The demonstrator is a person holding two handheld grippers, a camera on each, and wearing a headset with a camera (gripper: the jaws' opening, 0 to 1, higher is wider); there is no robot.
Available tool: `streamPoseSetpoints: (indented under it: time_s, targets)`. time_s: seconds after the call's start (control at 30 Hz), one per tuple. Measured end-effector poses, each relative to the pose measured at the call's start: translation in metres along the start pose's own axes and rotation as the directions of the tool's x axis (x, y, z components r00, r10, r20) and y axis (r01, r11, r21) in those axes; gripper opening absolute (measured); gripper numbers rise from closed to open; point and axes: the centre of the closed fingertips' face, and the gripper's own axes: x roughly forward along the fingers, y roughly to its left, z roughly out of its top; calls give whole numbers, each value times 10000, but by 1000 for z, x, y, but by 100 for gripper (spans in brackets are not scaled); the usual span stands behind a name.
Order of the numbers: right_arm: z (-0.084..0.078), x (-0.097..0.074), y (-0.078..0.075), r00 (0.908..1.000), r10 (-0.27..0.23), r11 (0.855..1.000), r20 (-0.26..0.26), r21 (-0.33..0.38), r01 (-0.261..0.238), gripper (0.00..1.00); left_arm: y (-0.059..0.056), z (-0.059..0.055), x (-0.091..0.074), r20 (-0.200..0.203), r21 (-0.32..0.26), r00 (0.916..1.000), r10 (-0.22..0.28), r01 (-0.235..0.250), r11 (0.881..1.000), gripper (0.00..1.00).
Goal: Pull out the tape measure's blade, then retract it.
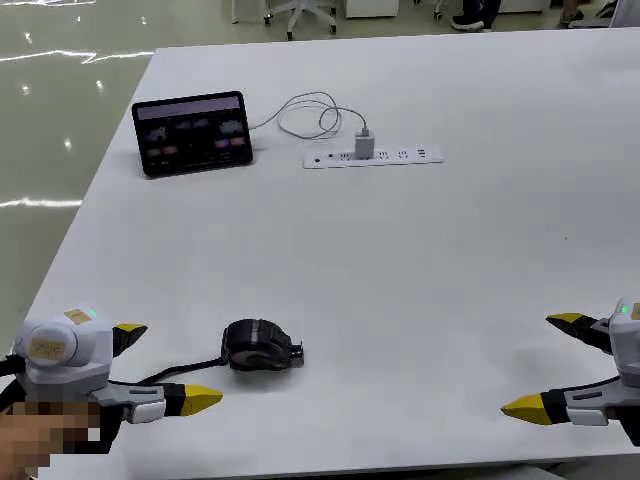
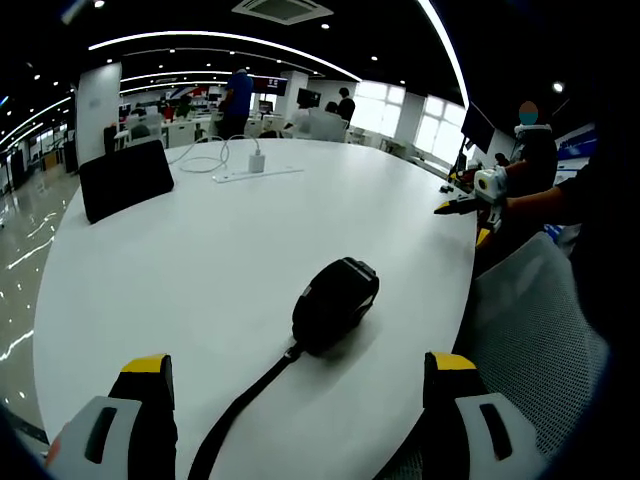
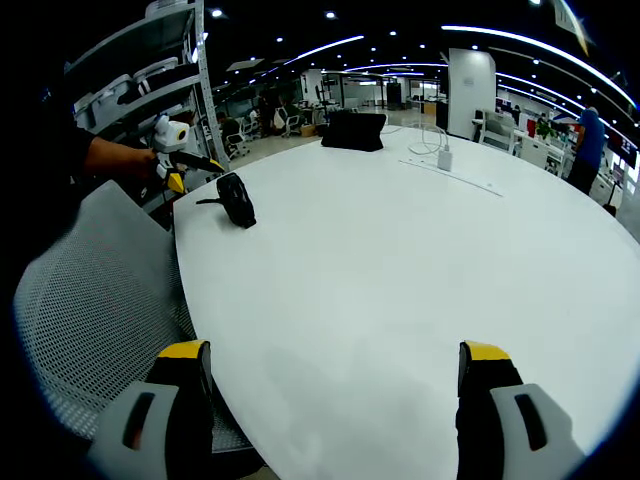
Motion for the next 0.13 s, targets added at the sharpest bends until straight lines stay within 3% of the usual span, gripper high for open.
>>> streamPoseSetpoints:
  time_s: [0.13]
  targets:
    - [1, -1, 0, 10000, -15, 10000, -30, -35, 15, 98, 0, -2, -1, -60, 28, 10000, -44, 44, 10000, 100]
